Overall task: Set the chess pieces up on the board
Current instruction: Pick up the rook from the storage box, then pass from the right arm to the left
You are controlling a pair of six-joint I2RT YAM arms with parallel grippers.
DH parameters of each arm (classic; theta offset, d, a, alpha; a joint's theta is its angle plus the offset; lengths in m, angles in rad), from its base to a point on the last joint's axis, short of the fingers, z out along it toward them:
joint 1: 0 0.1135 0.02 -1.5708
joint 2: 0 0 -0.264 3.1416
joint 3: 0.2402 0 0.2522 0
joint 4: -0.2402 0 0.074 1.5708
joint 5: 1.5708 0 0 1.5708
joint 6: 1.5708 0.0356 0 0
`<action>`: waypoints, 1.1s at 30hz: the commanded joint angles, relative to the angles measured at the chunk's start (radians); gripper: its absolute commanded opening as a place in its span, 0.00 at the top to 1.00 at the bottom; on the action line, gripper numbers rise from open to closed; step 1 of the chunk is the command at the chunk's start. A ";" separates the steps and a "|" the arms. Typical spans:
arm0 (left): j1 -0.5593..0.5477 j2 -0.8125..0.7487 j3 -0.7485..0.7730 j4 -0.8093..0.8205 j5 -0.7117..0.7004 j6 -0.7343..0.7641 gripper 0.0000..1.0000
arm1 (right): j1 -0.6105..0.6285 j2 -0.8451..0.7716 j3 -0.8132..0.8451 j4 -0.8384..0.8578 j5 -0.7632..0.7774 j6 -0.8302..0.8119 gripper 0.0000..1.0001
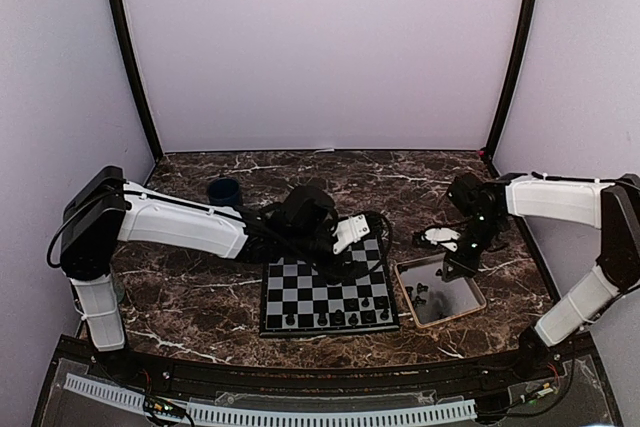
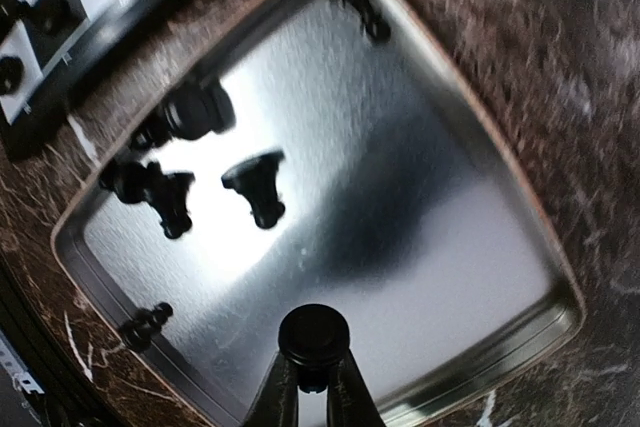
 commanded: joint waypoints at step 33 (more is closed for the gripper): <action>-0.059 0.007 -0.068 0.233 0.037 0.427 0.46 | 0.196 0.468 0.601 -0.335 -0.585 -0.114 0.91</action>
